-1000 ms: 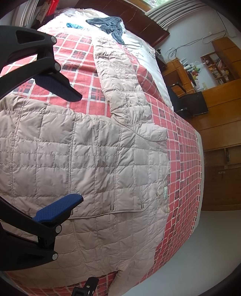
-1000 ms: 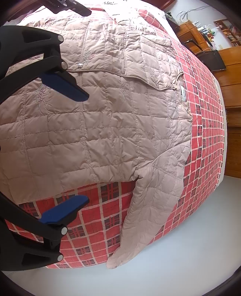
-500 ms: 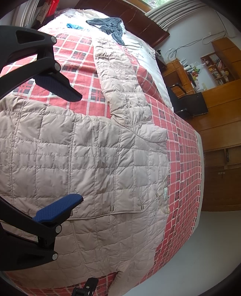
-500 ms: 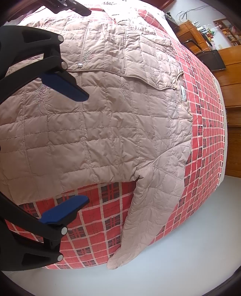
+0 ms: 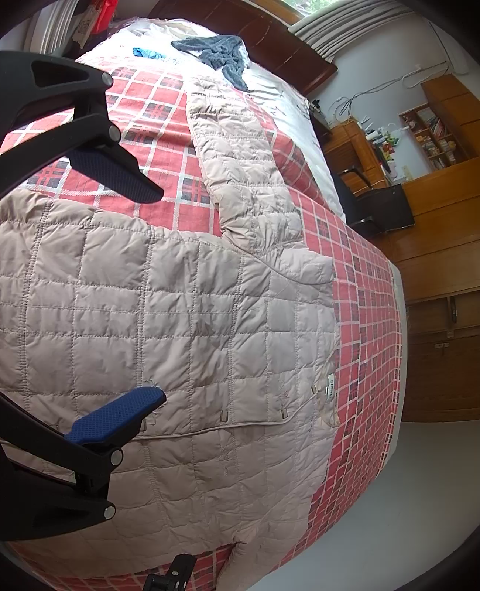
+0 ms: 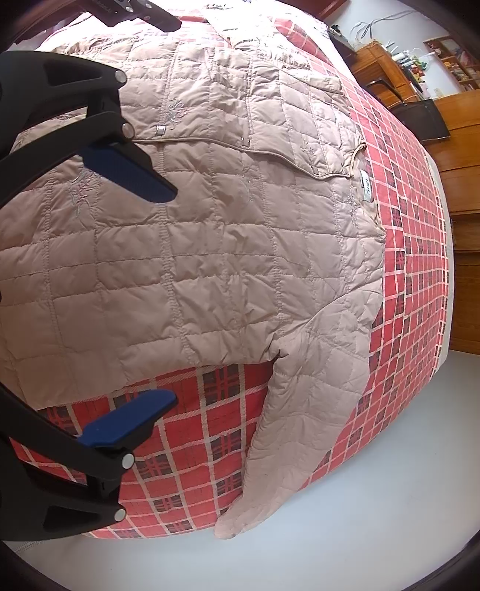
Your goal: Fold large clothes
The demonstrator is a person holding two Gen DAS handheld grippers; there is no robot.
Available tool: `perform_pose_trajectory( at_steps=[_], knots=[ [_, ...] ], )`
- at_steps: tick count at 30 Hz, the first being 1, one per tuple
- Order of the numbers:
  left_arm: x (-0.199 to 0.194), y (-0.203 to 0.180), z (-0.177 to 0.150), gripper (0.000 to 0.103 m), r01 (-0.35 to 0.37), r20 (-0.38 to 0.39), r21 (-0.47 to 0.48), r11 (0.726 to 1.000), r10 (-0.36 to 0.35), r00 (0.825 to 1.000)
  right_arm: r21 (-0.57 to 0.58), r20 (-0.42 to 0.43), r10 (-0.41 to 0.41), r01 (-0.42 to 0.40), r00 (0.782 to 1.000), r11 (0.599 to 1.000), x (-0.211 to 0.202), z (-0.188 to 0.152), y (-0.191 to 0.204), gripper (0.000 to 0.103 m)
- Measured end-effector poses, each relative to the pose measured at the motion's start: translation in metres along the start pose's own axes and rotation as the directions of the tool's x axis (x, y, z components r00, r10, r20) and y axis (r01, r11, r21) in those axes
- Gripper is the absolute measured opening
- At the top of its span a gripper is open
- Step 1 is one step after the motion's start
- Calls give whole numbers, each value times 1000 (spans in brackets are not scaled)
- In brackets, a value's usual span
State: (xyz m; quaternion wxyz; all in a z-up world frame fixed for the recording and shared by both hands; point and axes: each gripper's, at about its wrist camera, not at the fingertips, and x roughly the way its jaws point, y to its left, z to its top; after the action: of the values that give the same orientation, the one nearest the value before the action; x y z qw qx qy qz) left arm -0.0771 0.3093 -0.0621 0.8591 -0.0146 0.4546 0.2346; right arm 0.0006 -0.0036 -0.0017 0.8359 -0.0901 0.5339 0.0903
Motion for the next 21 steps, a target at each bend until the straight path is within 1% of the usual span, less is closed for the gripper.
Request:
perform_pose_trajectory(
  at_steps=[21],
  knots=[
    [0, 1, 0, 99, -3, 1, 0, 1000, 3, 1000, 1, 3, 2, -2, 1000, 1000, 0, 1, -1, 100]
  ],
)
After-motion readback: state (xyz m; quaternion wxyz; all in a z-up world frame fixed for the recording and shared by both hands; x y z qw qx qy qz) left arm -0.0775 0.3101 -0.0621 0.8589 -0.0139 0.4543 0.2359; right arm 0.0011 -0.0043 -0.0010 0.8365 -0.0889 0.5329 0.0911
